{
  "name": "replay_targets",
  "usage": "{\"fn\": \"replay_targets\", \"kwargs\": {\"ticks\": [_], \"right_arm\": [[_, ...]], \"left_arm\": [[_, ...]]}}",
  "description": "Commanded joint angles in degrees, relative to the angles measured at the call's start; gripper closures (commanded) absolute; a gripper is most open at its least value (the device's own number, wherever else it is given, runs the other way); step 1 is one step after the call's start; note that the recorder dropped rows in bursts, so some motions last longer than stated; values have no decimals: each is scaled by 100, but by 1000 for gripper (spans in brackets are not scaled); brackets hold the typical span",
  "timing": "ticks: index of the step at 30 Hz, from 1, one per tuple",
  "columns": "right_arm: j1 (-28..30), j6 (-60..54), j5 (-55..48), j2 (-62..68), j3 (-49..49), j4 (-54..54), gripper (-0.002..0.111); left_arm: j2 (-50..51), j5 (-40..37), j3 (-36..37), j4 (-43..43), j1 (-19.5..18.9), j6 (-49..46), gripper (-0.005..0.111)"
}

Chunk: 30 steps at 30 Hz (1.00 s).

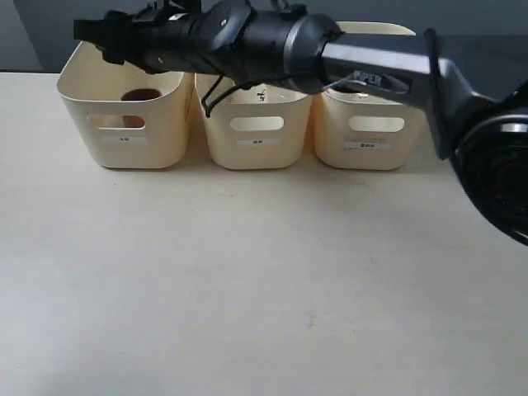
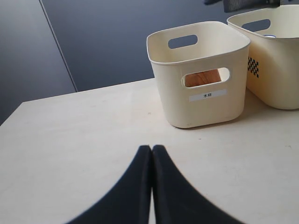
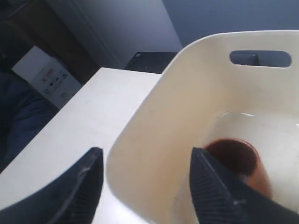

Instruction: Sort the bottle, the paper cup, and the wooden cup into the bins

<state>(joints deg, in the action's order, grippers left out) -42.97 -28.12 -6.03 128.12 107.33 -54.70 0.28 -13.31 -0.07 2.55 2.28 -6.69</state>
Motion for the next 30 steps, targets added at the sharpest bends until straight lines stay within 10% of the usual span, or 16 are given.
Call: {"fn": "replay_targets", "kwargs": {"ticks": [1,8,17,30], "right_arm": [[19,-32,-974,-540,34,260,56],[19,716,-3845,-1260,34,1775,109],[-47,2038,-6247,-1432,-435,3430,109],[-47,2812,-5193,-4468,-3206,4990,109]], "left_arm": [[-28,5,7,-4,18,11,107],[-28,5,7,-4,18,11,107],[-28,5,7,-4,18,11,107],[-28,5,7,-4,18,11,107]]}}
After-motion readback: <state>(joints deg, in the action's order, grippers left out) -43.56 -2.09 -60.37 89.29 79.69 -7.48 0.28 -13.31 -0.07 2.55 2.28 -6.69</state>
